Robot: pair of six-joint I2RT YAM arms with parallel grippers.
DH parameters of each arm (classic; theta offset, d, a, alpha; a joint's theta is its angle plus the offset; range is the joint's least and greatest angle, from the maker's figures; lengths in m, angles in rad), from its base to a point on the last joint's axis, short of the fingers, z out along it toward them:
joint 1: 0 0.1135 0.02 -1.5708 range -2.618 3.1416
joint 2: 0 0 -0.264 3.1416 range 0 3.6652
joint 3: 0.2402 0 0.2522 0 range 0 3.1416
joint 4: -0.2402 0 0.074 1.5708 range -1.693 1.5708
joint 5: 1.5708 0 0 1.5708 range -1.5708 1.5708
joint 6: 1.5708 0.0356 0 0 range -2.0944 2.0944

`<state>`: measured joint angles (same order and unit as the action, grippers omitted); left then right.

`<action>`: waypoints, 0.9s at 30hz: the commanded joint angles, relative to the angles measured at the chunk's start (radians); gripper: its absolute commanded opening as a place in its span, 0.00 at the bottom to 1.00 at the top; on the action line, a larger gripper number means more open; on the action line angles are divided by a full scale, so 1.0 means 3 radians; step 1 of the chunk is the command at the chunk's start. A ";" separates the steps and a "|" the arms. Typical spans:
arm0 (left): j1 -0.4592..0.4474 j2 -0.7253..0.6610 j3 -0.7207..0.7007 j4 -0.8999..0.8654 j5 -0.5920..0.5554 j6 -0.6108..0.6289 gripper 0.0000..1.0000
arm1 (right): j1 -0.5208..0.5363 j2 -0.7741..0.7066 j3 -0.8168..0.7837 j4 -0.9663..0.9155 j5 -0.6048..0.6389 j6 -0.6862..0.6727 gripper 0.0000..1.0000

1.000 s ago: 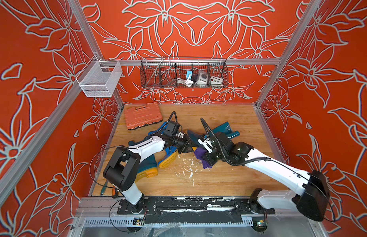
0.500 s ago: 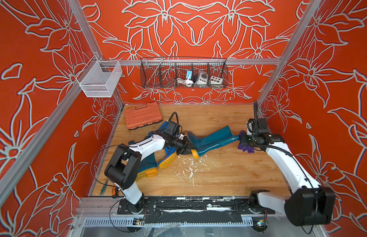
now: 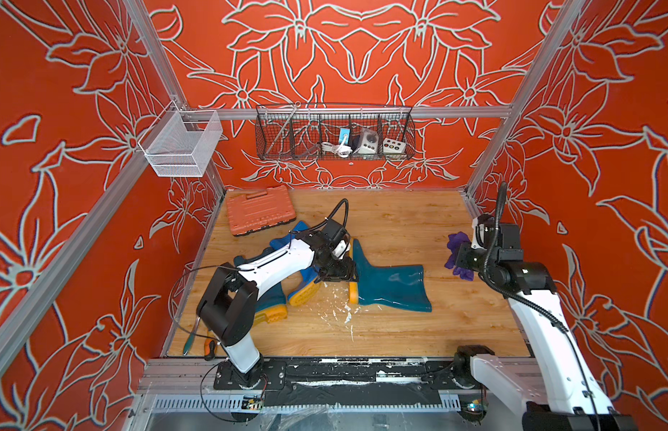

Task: Wipe the rubber boots with a cloth
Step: Adjust the rubber boot at the center of the board.

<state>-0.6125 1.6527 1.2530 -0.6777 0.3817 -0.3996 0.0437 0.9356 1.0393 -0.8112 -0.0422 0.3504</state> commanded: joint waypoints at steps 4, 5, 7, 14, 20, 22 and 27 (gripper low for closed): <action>-0.0809 -0.0199 -0.0041 0.0463 -0.0719 0.0960 0.61 | -0.0249 0.0205 -0.0357 0.0113 -0.0297 0.0177 0.00; -0.0977 -0.0145 -0.0031 0.0572 -0.0829 0.1124 0.62 | -0.0356 0.0275 -0.0410 0.0160 -0.0427 0.0213 0.00; -0.1229 0.0021 0.0020 0.0745 -0.1039 0.1401 0.62 | -0.0565 0.0402 -0.0510 0.0265 -0.0648 0.0294 0.00; -0.1604 0.0766 0.0444 0.1013 -0.1556 0.1971 0.65 | -0.0968 0.0704 -0.0729 0.0461 -0.1000 0.0421 0.00; -0.1814 0.1204 0.0743 0.1058 -0.1745 0.2391 0.68 | -0.0989 0.0792 -0.0771 0.0509 -0.0996 0.0457 0.00; -0.1871 0.1342 0.0867 0.1016 -0.1762 0.2499 0.69 | -0.0994 0.0812 -0.0783 0.0523 -0.1000 0.0463 0.00; -0.1931 0.1661 0.1175 0.0928 -0.1766 0.2602 0.69 | -0.0994 0.0859 -0.0779 0.0523 -0.1020 0.0453 0.00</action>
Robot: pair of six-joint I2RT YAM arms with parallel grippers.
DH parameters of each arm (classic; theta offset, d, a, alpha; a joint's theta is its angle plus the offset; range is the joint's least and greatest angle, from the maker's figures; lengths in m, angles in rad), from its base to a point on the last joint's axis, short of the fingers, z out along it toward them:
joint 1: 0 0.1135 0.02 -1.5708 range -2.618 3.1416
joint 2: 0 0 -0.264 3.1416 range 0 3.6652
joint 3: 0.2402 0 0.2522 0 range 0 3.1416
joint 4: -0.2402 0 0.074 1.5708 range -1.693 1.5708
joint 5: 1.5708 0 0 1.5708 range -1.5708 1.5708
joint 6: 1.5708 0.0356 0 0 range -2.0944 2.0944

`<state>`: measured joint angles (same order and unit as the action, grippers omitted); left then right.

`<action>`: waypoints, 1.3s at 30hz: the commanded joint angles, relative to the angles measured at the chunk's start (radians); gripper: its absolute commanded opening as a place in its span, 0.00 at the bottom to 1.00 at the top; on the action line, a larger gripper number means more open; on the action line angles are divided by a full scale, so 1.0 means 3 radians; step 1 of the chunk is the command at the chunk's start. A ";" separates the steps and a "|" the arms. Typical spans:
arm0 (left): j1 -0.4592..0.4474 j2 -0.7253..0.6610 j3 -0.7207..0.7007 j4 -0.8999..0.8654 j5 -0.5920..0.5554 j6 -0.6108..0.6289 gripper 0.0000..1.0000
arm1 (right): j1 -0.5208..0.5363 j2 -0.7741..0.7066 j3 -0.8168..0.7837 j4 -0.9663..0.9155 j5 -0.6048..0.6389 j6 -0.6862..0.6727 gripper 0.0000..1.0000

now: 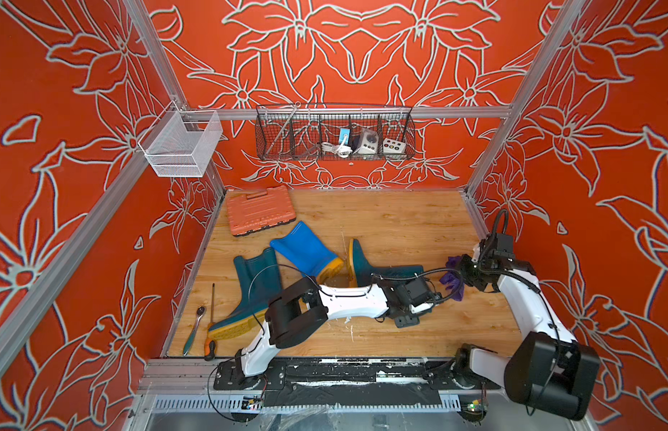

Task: Wipe the rubber boots with a cloth
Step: Adjust the rubber boot at the center of the board.

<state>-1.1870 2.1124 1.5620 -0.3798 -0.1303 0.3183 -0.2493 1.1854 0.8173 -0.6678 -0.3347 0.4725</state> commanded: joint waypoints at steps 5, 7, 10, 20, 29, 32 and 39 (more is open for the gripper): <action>-0.0004 0.0480 0.0465 -0.0050 -0.0460 0.0212 0.70 | -0.0018 0.0062 -0.0045 0.0044 -0.0074 0.0046 0.00; 0.0028 0.0601 0.0579 -0.0057 -0.0605 0.0101 0.70 | -0.0018 0.0080 -0.0054 0.0046 -0.0090 0.0051 0.00; 0.0116 0.0725 0.0711 -0.0126 -0.0681 -0.0105 0.57 | -0.0018 0.0098 -0.0069 0.0046 -0.0111 0.0046 0.00; 0.0500 0.0180 0.1337 -0.0600 -0.0189 -0.0309 0.00 | -0.0027 -0.0036 -0.0033 -0.0039 -0.0059 0.0075 0.00; 0.0939 -0.0190 0.2031 -0.0273 0.0674 -0.1234 0.00 | -0.0004 -0.0159 0.0295 -0.0398 -0.0273 0.0095 0.00; 0.0945 -0.0184 0.2296 0.0024 0.0844 -0.1600 0.00 | 0.0049 -0.0173 0.0414 -0.0556 -0.0227 0.0017 0.00; 0.0919 -0.0478 0.2158 0.0071 0.0117 -0.2300 0.00 | 0.0284 -0.0140 0.0935 -0.1061 0.0301 -0.0365 0.00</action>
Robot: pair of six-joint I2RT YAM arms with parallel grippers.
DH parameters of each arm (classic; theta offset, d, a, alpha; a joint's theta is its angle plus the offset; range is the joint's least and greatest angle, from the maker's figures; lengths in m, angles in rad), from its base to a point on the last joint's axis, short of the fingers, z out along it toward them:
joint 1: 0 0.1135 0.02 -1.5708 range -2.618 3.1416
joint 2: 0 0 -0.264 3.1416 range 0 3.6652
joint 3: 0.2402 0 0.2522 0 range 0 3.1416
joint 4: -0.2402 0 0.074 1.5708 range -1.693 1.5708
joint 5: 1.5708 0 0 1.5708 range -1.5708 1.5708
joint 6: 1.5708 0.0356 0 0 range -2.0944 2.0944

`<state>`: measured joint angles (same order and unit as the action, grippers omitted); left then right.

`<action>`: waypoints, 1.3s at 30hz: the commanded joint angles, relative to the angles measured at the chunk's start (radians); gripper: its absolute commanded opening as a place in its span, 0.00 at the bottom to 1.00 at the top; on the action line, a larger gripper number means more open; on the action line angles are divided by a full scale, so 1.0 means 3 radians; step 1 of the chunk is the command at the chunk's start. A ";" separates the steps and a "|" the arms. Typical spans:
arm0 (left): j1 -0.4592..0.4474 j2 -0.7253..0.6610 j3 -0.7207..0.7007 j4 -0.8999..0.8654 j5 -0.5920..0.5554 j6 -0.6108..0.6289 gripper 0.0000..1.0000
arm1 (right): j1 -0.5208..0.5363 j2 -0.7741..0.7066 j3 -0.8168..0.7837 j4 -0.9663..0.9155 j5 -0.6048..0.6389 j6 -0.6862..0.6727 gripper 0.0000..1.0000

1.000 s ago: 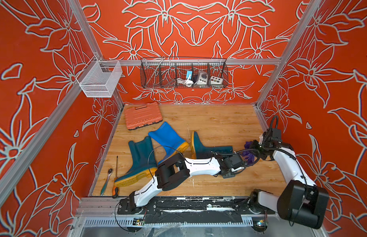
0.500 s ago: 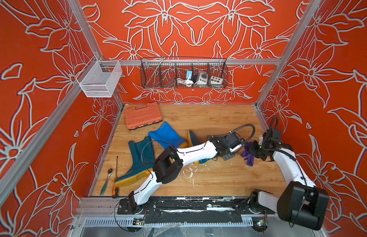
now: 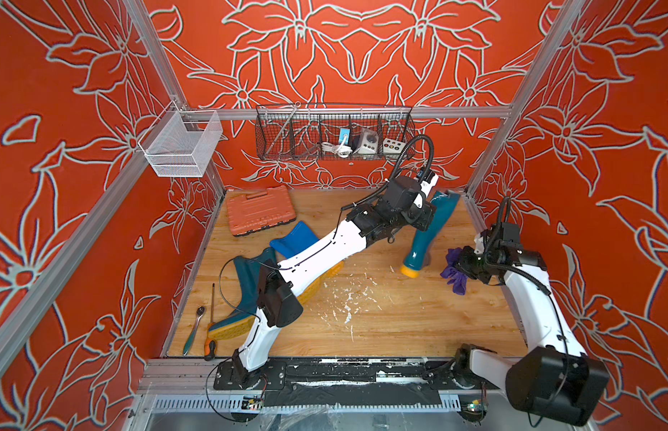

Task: Wipe the rubber boots with a cloth
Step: Adjust the rubber boot at the center of the board, then wipe the dirt off the rubber boot.

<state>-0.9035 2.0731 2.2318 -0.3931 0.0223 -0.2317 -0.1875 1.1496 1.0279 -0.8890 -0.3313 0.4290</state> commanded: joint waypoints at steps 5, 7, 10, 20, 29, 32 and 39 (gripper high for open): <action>0.0155 -0.0953 -0.1881 -0.0241 -0.1111 -0.1904 0.00 | 0.0267 0.0013 0.0460 -0.0517 0.0484 -0.0425 0.00; 0.0332 -0.1145 -0.2813 -0.0056 -0.0831 -0.2635 0.00 | 0.0310 0.0022 0.0414 -0.0505 0.0371 -0.0435 0.00; 0.0535 -0.1187 -0.3634 0.0132 -0.0413 -0.3236 0.00 | 0.0351 0.0003 0.0319 -0.0478 0.0225 -0.0449 0.00; 0.0620 -0.1574 -0.3822 -0.0445 -0.0060 -0.2152 0.61 | 0.0508 -0.0259 -0.0192 -0.0476 0.0025 -0.0187 0.00; 0.0871 -0.1470 -0.3684 -0.0454 0.1256 -0.0864 0.57 | 0.0793 -0.0404 -0.1140 0.0154 -0.0384 0.0542 0.00; 0.0839 -0.1342 -0.3756 -0.0313 0.1329 -0.0873 0.55 | 0.0954 -0.0338 -0.1418 0.0622 -0.0502 0.0847 0.00; 0.0499 -0.0746 -0.3457 -0.0251 0.1409 -0.0772 0.50 | 0.0840 0.0508 -0.0998 0.0848 -0.0242 0.0478 0.00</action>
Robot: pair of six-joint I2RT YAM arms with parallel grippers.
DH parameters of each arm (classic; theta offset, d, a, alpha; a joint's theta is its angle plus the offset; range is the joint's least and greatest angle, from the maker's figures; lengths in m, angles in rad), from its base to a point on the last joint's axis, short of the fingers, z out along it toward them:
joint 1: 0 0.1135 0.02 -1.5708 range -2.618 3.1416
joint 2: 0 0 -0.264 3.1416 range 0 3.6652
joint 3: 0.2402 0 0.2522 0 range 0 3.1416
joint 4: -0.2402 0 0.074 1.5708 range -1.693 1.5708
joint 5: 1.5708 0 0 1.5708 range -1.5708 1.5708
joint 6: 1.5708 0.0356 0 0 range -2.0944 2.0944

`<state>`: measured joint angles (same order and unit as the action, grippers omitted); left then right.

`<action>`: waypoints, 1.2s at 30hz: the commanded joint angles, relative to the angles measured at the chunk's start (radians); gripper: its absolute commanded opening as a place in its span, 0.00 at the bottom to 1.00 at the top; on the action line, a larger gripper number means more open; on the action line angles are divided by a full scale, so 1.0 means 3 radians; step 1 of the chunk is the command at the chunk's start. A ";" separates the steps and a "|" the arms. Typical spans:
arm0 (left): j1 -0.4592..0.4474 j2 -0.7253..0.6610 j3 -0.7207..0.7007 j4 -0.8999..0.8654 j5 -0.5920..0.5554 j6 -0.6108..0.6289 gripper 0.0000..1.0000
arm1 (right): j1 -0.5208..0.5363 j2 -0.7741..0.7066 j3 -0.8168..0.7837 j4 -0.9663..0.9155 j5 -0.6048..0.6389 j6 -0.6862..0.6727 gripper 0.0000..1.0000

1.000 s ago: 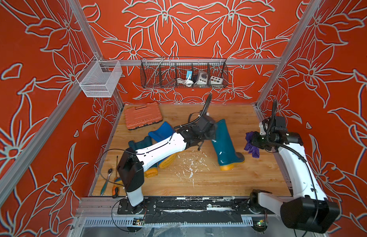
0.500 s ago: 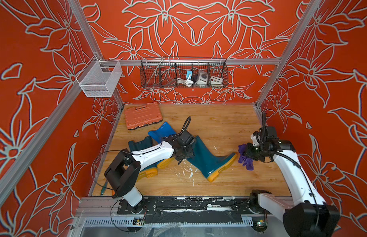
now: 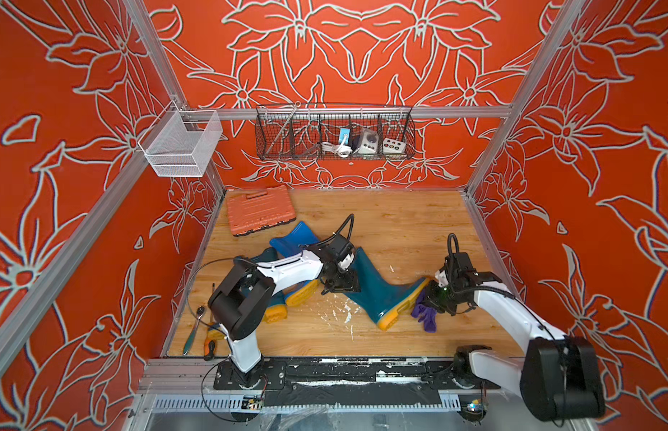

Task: Wipe the rubber boots with a cloth
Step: Wipe the dirt off the rubber boot.

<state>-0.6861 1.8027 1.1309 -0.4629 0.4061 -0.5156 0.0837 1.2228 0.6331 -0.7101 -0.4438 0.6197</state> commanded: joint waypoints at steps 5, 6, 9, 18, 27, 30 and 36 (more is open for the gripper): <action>-0.0846 0.0511 0.0755 -0.0066 0.0110 0.0089 0.50 | -0.0402 0.0864 0.1046 0.0061 0.0184 -0.0550 0.00; -0.0969 0.0587 0.0933 -0.0127 0.0136 0.0139 0.51 | -0.0436 0.0937 0.1179 0.0032 0.0178 -0.0616 0.00; -0.1178 0.0646 0.1283 -0.0392 -0.0010 0.0428 0.53 | -0.0460 0.1145 0.1529 -0.0198 0.0210 -0.0840 0.00; -0.0213 -0.0388 -0.0060 0.0213 -0.0007 -0.0338 0.56 | -0.0462 0.0856 0.1186 -0.0211 0.0133 -0.0866 0.00; 0.0400 -0.0713 -0.0974 0.1166 0.0566 -0.0881 0.58 | -0.0314 0.0212 0.0613 -0.0141 -0.0029 -0.0698 0.00; 0.0398 -0.0569 -0.1082 0.1583 0.0750 -0.1102 0.58 | -0.0295 0.0047 0.0378 -0.0117 -0.0034 -0.0637 0.00; 0.0363 -0.0370 -0.1192 0.1955 0.0953 -0.1320 0.56 | -0.0278 -0.0256 0.0150 -0.0154 -0.0094 -0.0528 0.00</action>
<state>-0.5701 1.6684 0.7982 0.0174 0.6235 -0.8429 -0.0154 1.1584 0.7223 -0.6743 -0.4503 0.4320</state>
